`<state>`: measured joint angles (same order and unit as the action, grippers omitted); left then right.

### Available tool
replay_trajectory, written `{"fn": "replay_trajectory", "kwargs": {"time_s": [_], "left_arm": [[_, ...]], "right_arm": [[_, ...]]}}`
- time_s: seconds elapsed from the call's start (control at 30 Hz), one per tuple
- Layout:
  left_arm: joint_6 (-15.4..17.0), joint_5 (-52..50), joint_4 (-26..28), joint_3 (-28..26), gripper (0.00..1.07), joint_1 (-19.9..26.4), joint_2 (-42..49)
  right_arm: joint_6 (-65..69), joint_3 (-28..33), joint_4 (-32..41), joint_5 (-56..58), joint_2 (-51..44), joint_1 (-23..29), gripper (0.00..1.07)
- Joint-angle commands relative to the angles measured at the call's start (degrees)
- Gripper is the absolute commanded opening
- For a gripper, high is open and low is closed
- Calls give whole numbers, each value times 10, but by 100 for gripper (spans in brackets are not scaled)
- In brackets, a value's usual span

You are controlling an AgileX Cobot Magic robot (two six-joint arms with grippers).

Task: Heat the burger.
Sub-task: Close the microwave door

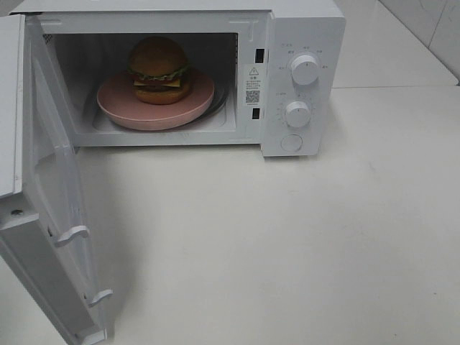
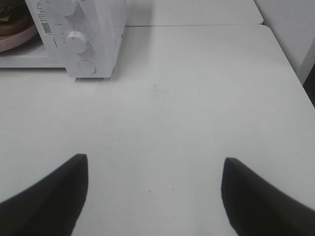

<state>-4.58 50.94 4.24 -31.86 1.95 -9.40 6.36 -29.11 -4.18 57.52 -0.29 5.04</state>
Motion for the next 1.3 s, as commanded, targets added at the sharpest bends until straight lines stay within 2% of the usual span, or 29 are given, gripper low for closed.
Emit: {"fn": "replay_trajectory", "kwargs": {"time_s": [0.03,0.17,0.23,0.33,0.4,0.5,0.57,0.67,0.73,0.77,0.8,0.83,0.87,0.9,0.93,1.0,1.13,1.17,1.23,1.27,1.3], "left_arm": [[0,-39,-7,-3,0,-4,-37],[0,-69,-10,-3,0,-4,-68],[0,-142,-10,-3,0,-4,-97],[-1,-174,-11,-3,0,-4,-109],[-1,-227,-11,14,0,-4,-128],[-1,-244,-11,25,0,-4,-134],[-1,-341,-10,89,0,-4,-162],[-1,-399,-10,121,0,-4,-176],[0,-509,-9,172,0,-4,-199],[0,-509,-9,172,0,-4,-199],[3,-591,-9,206,0,-4,-216],[3,-591,-9,206,0,-4,-216],[8,-630,-9,221,0,-4,-226],[26,-680,-9,239,0,-4,-248],[26,-680,-9,239,0,-4,-248],[53,-712,-11,248,0,-4,-290],[56,-750,-30,248,0,-4,-343],[64,-782,-56,248,0,-4,-383],[74,-794,-70,248,0,-4,-399],[100,-821,-115,248,0,-4,-435],[100,-821,-115,248,0,-4,-435]], "right_arm": [[1,2,3,1,-15,-5,71],[1,2,3,1,-15,-5,71],[1,2,3,1,-15,-5,71],[1,2,3,1,-15,-5,71],[1,2,3,1,-15,-5,71],[1,2,3,1,-15,-5,71],[1,2,3,1,-15,-5,71],[1,2,3,1,-15,-5,71],[1,2,3,1,-15,-5,71],[1,2,3,1,-15,-5,71],[1,2,3,1,-15,-5,71],[1,2,3,1,-15,-5,71],[1,2,3,1,-15,-5,71],[1,2,3,1,-15,-5,71],[1,2,3,1,-15,-5,71],[1,2,3,1,-15,-5,71],[1,2,3,1,-15,-5,71],[1,2,3,1,-15,-5,71],[1,2,3,1,-15,-5,71],[1,2,3,1,-15,-5,71],[1,2,3,1,-15,-5,71]]}}
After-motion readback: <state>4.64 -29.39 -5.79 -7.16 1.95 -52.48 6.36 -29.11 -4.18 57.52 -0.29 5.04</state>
